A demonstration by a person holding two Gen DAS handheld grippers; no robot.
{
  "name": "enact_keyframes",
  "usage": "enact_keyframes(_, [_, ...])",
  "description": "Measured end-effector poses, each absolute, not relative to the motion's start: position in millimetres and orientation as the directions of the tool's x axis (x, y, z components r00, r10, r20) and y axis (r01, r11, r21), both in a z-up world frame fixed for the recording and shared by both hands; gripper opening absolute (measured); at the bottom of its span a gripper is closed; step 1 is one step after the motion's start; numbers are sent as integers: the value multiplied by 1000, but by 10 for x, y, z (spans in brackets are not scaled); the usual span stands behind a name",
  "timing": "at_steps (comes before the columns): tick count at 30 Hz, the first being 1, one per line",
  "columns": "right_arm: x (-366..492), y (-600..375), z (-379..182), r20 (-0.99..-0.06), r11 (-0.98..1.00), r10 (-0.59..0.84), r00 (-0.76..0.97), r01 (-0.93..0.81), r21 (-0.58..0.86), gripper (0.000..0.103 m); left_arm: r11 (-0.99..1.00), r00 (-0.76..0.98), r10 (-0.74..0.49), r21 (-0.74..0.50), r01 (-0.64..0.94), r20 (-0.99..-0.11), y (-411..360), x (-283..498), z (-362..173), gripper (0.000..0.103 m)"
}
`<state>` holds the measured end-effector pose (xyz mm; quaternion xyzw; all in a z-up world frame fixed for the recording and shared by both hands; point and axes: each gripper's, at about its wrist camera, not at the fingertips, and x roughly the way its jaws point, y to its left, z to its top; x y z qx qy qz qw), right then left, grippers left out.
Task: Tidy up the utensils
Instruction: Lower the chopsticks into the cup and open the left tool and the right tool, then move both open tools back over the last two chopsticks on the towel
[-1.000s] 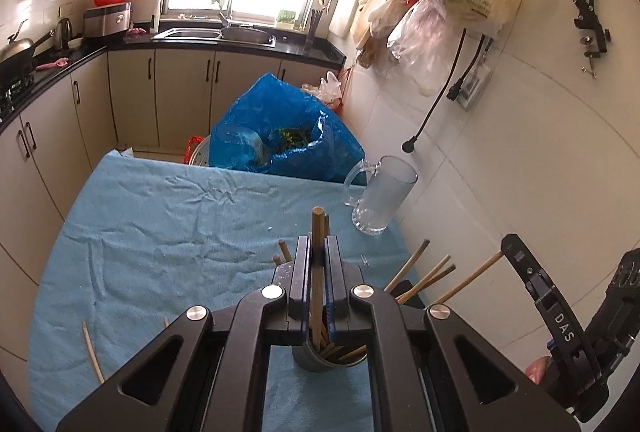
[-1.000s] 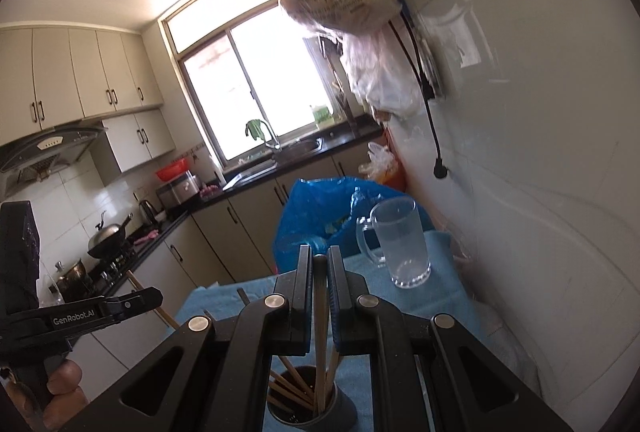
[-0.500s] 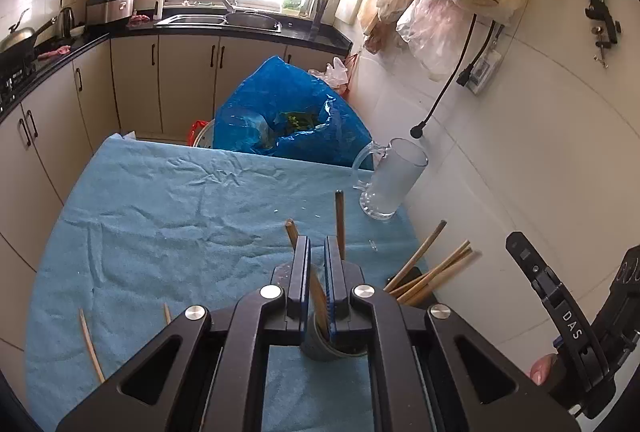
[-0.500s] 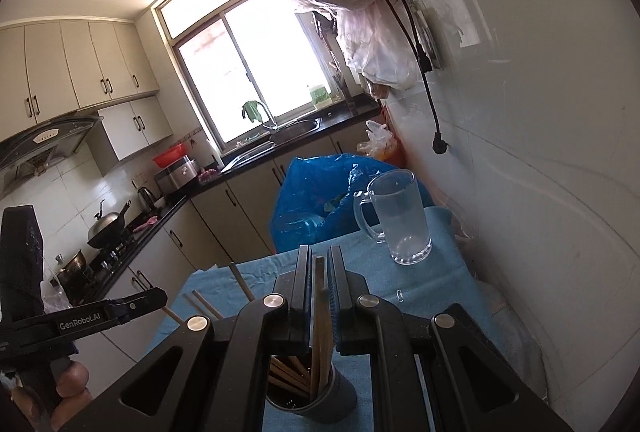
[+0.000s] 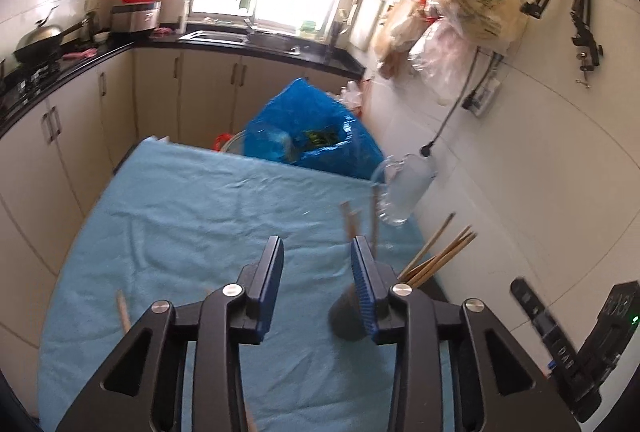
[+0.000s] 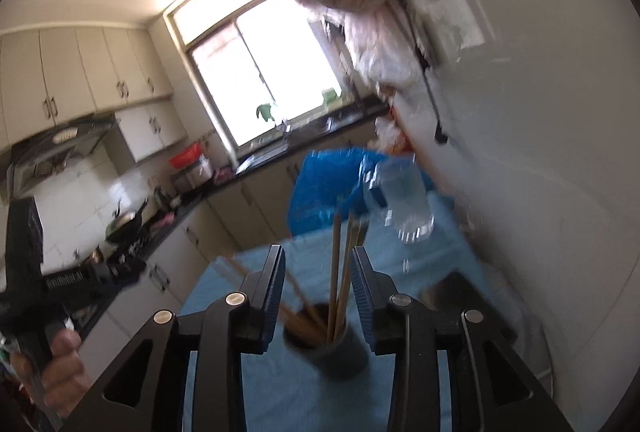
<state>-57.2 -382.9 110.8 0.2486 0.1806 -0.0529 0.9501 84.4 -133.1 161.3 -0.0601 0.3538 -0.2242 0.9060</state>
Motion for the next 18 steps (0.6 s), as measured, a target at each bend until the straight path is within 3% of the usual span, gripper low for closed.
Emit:
enact_keyframes(8, [-282,-3180,258,-559,890,130,819,152,429,36,944,590,-328,-245,219,-738,-595,806,792,35])
enact_keyframes(18, [115,-2653,-341,-688,907,214,693,121,404,36,974,490,-208,-224,26,-847,264,923,-63,35])
